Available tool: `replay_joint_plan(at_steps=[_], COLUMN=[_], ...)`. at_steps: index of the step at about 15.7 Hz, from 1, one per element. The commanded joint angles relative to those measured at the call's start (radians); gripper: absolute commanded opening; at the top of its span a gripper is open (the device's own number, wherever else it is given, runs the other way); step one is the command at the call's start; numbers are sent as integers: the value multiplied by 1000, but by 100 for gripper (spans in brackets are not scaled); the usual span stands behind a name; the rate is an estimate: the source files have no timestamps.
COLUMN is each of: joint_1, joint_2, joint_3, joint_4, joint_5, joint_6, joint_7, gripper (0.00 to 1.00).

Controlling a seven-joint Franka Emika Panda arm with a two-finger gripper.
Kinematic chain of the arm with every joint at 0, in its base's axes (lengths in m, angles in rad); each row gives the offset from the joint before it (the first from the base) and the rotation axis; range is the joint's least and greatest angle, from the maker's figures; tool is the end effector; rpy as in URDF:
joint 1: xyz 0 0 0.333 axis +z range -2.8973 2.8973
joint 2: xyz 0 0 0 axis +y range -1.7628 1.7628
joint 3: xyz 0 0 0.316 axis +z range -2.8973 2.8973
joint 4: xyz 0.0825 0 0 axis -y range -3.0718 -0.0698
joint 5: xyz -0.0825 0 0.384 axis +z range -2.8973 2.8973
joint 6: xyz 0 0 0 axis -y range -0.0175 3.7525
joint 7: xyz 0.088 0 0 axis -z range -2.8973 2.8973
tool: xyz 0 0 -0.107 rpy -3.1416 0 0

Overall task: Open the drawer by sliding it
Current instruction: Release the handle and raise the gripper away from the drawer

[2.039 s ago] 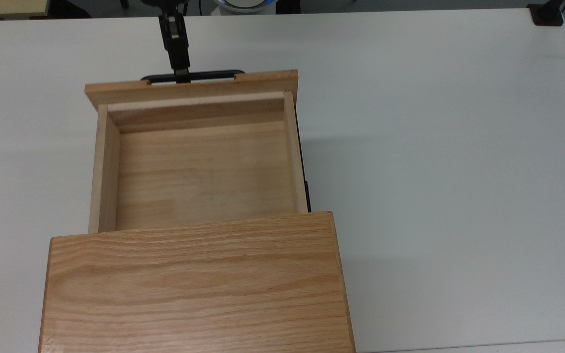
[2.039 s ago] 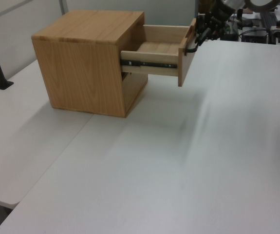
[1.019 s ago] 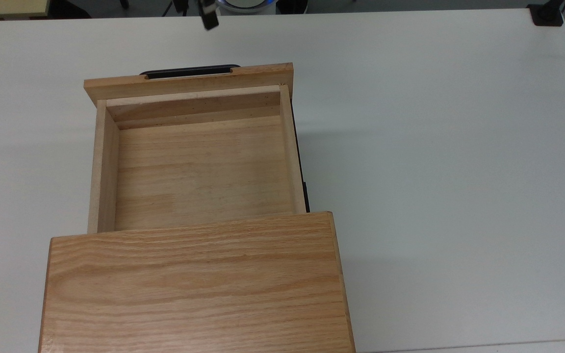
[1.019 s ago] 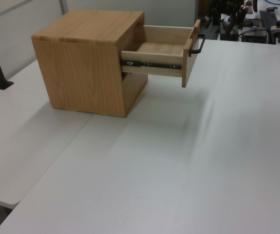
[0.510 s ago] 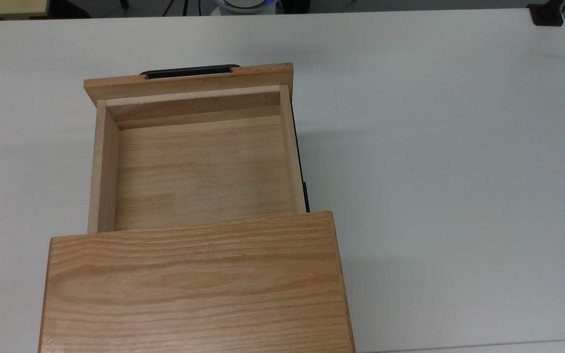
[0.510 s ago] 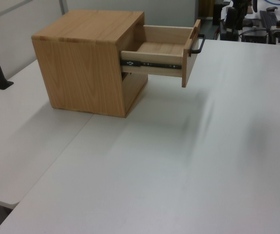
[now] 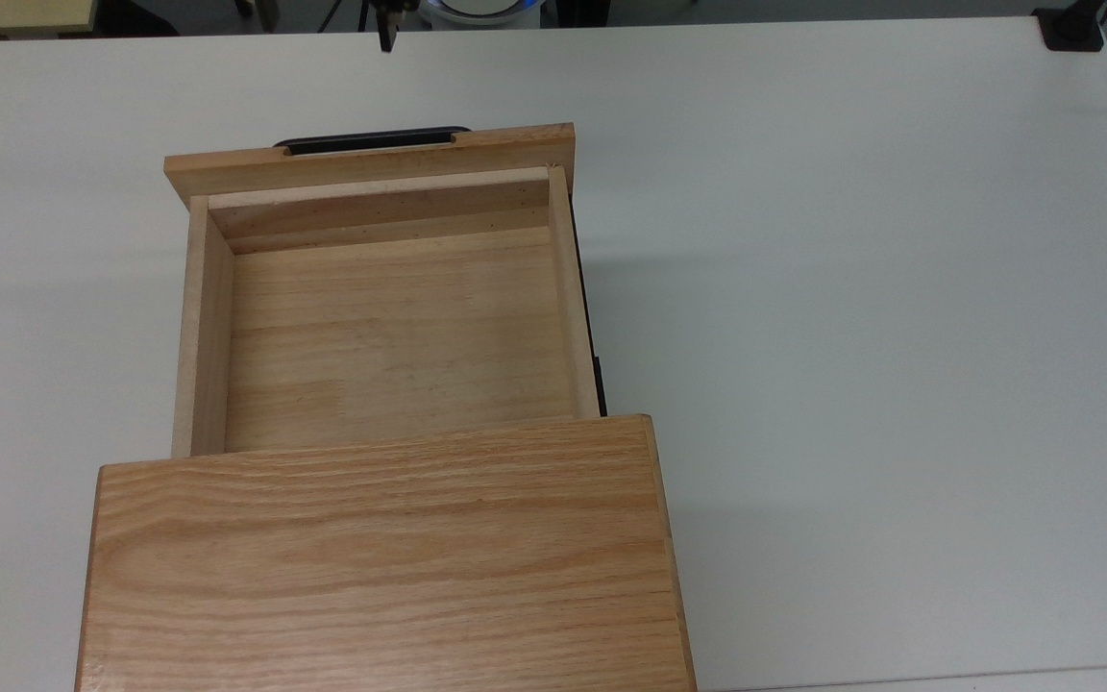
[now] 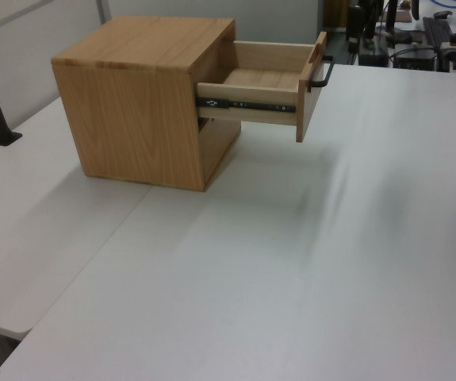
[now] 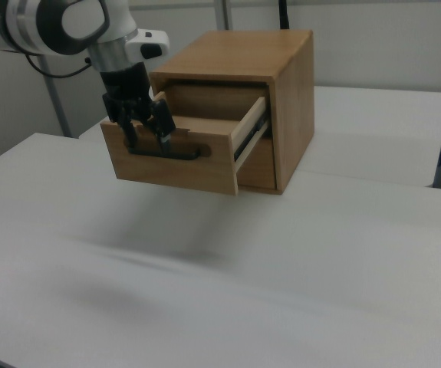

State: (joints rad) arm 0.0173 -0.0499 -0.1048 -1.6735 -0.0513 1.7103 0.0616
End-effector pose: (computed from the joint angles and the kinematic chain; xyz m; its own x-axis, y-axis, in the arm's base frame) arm 0.5488 -0.0544 0.6158 0.9860 -0.1414 0.0888 -0.1454 -0.9885 0.0406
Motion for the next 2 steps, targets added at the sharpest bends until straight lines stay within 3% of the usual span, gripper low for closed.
replay_joint_plan(at_steps=[1,2], joint_1=[-23,-23], joint_2=[48,48], joint_3=[22,22], joint_4=[78,80], joint_5=[-7,-9], joint_6=[-52,-57], joint_7=[-19,-19], gripper=[100,100])
